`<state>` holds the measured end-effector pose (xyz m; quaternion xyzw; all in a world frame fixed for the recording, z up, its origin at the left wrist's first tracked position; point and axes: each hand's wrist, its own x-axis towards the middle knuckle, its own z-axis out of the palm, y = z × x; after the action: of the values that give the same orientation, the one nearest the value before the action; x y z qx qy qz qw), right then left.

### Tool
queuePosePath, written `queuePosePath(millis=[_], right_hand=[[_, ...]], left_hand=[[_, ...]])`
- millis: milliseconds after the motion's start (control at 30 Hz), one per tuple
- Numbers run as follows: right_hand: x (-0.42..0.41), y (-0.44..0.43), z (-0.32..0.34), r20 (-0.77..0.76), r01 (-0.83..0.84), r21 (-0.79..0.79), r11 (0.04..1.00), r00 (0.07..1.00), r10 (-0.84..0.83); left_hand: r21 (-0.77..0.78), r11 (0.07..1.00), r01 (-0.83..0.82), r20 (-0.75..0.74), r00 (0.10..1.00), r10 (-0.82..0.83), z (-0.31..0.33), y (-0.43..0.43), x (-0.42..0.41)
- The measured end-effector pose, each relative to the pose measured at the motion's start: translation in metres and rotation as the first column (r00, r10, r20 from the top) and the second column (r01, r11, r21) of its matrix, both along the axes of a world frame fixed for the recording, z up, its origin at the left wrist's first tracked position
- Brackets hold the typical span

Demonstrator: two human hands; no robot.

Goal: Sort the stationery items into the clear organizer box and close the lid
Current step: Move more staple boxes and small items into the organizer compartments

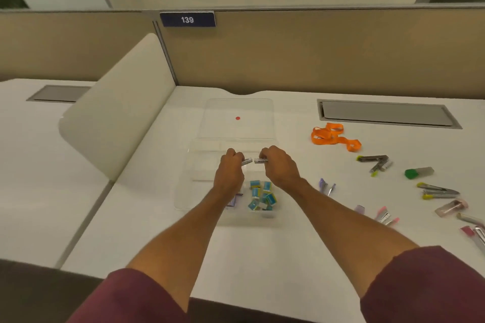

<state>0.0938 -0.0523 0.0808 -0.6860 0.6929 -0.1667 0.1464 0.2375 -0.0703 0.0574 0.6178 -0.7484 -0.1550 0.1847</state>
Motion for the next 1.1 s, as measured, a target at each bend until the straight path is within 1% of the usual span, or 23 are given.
queuePosePath(millis=[200,267,367,567,700,800,933,1000,1100], right_hand=[[0.073,-0.005,-0.011,0.012,-0.104,0.054,0.993,0.995,0.103],[0.091,-0.006,-0.015,-0.004,-0.134,0.073,0.988,0.991,0.135],[0.111,-0.009,-0.021,-0.01,-0.158,0.072,0.985,0.987,0.159],[0.133,-0.013,-0.031,-0.088,-0.215,0.035,0.976,0.972,0.217],[0.138,-0.016,-0.034,-0.156,-0.258,0.052,0.965,0.952,0.263],[0.142,-0.017,-0.035,-0.201,-0.303,0.105,0.947,0.926,0.319],[0.151,-0.015,-0.039,-0.196,-0.334,0.145,0.931,0.913,0.358],[0.154,-0.013,-0.043,-0.192,-0.354,0.178,0.918,0.903,0.385],[0.155,-0.01,-0.048,-0.174,-0.354,0.228,0.907,0.902,0.395]], left_hand=[[0.054,0.991,-0.125,0.035,0.992,0.123,-0.013,0.012,0.077],[0.078,0.985,-0.151,0.045,0.988,0.148,-0.019,0.014,0.093],[0.155,0.971,-0.182,0.062,0.983,0.174,-0.028,0.015,0.107],[0.288,0.945,-0.153,0.128,0.984,0.121,-0.036,0.018,0.113],[0.359,0.922,-0.142,0.114,0.988,0.108,-0.043,0.02,0.116],[0.346,0.928,-0.136,0.06,0.991,0.123,-0.043,0.022,0.119],[0.251,0.963,-0.096,-0.05,0.992,0.112,-0.038,0.022,0.123],[0.209,0.974,-0.09,-0.05,0.994,0.102,-0.036,0.022,0.127],[0.204,0.976,-0.08,-0.04,0.995,0.09,-0.035,0.021,0.13]])
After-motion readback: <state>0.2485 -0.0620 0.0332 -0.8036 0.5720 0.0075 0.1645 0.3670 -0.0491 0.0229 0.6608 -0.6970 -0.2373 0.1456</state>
